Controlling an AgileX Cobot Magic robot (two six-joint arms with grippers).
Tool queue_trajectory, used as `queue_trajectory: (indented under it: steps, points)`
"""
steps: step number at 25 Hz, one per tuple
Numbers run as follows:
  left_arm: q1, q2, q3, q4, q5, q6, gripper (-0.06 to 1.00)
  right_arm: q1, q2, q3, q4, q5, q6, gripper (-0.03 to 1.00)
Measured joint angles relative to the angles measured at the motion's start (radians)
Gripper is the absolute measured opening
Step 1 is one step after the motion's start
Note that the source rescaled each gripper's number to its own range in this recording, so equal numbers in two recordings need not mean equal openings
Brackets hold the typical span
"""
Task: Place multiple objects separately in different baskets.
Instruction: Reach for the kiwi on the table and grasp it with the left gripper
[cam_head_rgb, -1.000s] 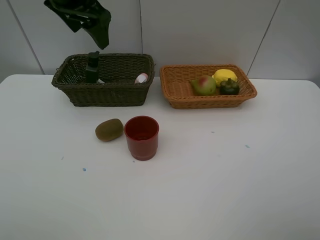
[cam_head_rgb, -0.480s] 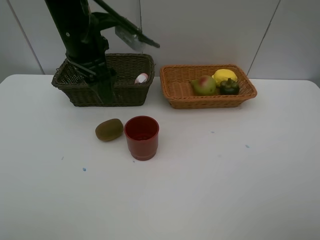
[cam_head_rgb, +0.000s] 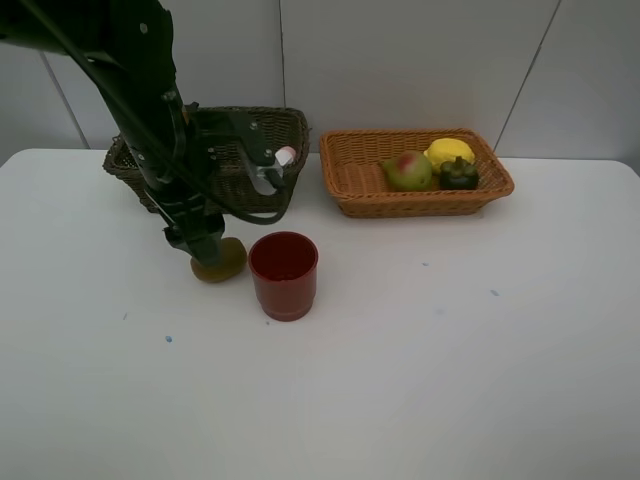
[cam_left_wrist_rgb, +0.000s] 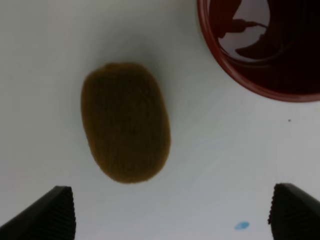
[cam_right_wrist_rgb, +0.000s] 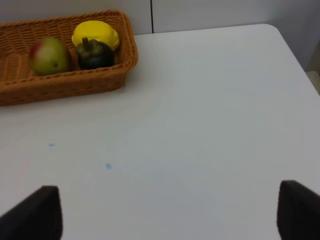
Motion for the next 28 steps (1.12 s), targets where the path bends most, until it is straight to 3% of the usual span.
queue_trajectory:
  steps: [14, 28]
  points:
    - [0.039, 0.125, 0.021, -0.012, -0.164, 0.014, 1.0, 0.0, 0.0, 0.0, 0.0, 0.0, 0.0, 0.93]
    - [0.071, 0.201, 0.021, -0.034, -0.244, 0.022, 1.0, 0.0, 0.0, 0.0, 0.0, 0.0, 0.0, 0.93]
